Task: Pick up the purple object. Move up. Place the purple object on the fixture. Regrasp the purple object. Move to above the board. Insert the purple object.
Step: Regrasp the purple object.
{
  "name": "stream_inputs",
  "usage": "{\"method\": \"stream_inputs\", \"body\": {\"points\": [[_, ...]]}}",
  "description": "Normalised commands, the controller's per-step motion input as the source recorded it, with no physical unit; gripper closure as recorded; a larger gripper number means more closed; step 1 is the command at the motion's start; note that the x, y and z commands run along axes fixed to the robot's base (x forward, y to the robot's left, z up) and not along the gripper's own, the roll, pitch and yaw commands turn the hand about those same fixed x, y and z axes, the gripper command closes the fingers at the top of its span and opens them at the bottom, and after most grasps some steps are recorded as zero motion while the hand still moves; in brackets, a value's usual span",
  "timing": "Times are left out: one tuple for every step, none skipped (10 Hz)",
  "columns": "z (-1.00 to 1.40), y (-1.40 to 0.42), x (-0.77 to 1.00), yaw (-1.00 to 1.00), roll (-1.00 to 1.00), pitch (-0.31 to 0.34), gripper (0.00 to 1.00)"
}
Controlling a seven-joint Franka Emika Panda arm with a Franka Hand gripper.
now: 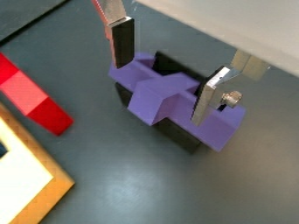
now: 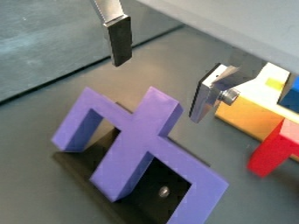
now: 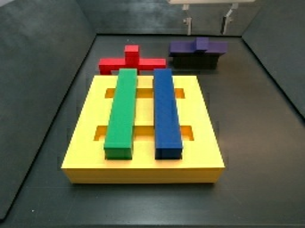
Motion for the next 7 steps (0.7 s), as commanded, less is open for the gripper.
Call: {"method": "stream_inputs", "body": {"points": [[0.0, 0.08, 0.0, 0.06, 1.0, -0.051, 0.0], [0.0, 0.09, 0.0, 0.06, 1.0, -0.054, 0.0], [0.02, 0.03, 0.0, 0.07, 1.0, -0.063, 0.0], [0.0, 0.06, 0.0, 0.08, 1.0, -0.086, 0.0], [0.0, 0.02, -0.01, 0.09, 1.0, -0.086, 0.0], [0.0, 0.01, -0.03, 0.1, 1.0, -0.069, 0.0], [0.0, 0.0, -0.04, 0.12, 1.0, -0.054, 0.0]]}}
